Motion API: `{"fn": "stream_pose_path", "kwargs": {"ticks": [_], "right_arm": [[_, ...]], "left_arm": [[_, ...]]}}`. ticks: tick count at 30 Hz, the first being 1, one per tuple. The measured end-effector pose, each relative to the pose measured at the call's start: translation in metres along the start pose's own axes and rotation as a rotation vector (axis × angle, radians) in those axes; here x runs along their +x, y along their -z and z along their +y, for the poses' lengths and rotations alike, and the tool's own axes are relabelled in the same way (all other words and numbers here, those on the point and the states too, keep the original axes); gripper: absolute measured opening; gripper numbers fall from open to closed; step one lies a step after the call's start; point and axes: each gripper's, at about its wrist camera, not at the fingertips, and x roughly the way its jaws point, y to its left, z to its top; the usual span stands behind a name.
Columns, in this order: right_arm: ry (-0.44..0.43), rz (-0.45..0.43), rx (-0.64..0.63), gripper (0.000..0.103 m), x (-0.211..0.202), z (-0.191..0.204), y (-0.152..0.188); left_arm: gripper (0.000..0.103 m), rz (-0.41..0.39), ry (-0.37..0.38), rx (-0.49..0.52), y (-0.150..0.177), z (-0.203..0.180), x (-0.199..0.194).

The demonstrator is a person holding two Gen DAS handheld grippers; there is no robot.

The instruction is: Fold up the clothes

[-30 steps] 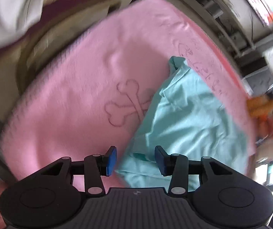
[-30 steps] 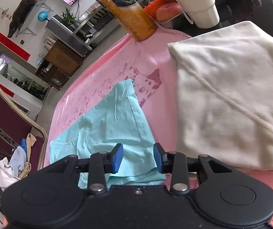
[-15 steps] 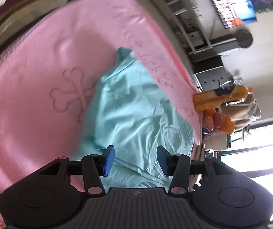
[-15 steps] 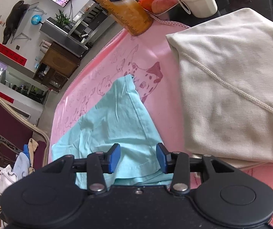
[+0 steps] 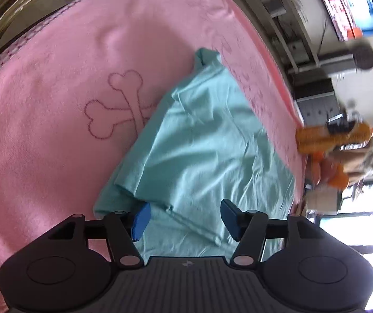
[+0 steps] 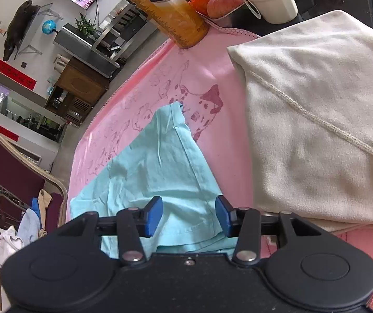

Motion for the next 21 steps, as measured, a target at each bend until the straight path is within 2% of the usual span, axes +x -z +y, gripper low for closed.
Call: {"fn": "stream_pose_path", "kwargs": {"ticks": [5, 7, 16, 21], "right_arm": [[0.003, -0.003, -0.007, 0.045, -0.001, 0.0, 0.0], [0.005, -0.005, -0.011, 0.046, -0.002, 0.0, 0.0], [0.008, -0.013, 0.011, 0.046, -0.003, -0.004, -0.001], [0.015, 0.003, 0.01, 0.046, -0.001, -0.004, -0.001]], "left_arm": [[0.064, -0.023, -0.009, -0.034, 0.006, 0.003, 0.006], [0.064, -0.06, -0.01, -0.044, 0.007, 0.003, 0.003], [0.059, -0.198, -0.057, -0.041, 0.006, 0.009, -0.018], [0.051, -0.242, -0.091, -0.026, 0.004, 0.009, -0.021]]}}
